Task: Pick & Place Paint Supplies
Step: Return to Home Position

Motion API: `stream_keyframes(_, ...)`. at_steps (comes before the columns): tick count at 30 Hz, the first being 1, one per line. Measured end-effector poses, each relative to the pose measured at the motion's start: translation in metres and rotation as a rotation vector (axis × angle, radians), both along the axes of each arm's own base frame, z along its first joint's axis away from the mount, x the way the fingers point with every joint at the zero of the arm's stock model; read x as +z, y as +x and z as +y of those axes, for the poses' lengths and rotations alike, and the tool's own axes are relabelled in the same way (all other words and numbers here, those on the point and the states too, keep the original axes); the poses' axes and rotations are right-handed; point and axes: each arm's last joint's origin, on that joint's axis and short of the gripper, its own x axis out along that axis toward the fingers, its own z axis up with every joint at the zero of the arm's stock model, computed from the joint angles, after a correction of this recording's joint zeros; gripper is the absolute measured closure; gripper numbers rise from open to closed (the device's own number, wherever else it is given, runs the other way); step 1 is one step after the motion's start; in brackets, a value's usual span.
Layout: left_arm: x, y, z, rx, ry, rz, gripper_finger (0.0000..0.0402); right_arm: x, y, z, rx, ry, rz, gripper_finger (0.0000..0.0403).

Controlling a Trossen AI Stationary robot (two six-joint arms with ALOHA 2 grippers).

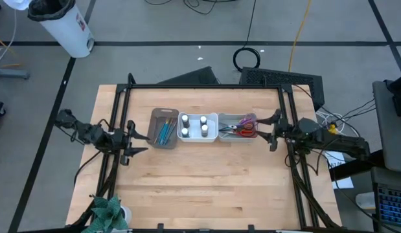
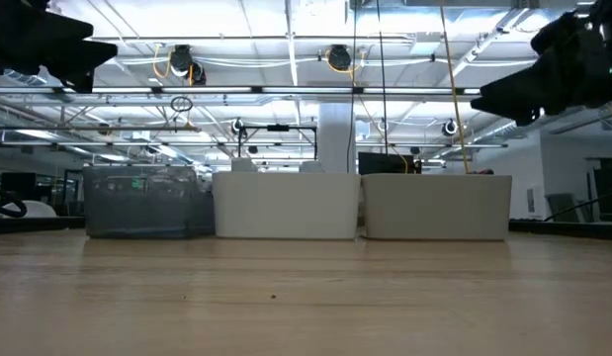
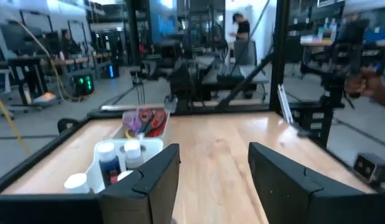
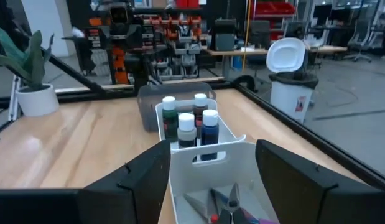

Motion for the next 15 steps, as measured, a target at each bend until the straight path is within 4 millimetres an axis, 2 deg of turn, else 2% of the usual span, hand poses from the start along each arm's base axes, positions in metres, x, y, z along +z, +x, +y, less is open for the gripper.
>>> stream_keyframes(6,-0.002,0.001,0.001,-0.053,-0.007,0.028,0.0201,-0.02,0.008,-0.001,-0.001,-0.018,-0.021,0.0173)
stream_keyframes(11,-0.002,0.002,0.002,-0.071,-0.044,0.034,0.0201,-0.012,0.008,-0.001,-0.004,-0.056,-0.132,0.0174)
stream_keyframes(15,-0.002,0.002,0.003,-0.07,-0.068,0.032,0.0201,-0.015,0.008,-0.001,-0.007,-0.092,-0.089,0.0176)
